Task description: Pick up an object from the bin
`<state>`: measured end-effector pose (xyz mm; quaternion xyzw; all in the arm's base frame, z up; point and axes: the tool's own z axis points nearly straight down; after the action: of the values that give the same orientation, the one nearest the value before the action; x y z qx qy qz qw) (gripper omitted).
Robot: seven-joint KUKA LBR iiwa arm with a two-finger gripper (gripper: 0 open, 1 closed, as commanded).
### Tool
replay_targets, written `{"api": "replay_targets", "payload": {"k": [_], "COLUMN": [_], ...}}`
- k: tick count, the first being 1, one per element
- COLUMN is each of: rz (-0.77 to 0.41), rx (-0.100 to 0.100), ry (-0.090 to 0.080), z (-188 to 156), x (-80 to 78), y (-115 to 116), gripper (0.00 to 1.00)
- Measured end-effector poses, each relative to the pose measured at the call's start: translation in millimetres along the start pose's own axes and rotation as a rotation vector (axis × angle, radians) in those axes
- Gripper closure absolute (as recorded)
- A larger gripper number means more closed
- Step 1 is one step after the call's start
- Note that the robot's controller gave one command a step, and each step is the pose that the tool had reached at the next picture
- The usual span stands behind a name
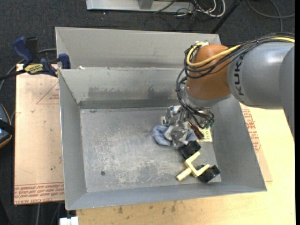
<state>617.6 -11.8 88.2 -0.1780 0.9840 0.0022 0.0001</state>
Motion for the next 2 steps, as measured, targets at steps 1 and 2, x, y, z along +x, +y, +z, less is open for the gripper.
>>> {"api": "replay_targets", "payload": {"k": [1, 2], "rz": [0.001, 0.001], "rx": [0.002, 0.004], "ry": [-0.001, -0.004], "z": [-10.6, -19.2], "x": [0.0, -0.7], "y": [-0.4, -0.6], "gripper": [1.00, 1.00]}}
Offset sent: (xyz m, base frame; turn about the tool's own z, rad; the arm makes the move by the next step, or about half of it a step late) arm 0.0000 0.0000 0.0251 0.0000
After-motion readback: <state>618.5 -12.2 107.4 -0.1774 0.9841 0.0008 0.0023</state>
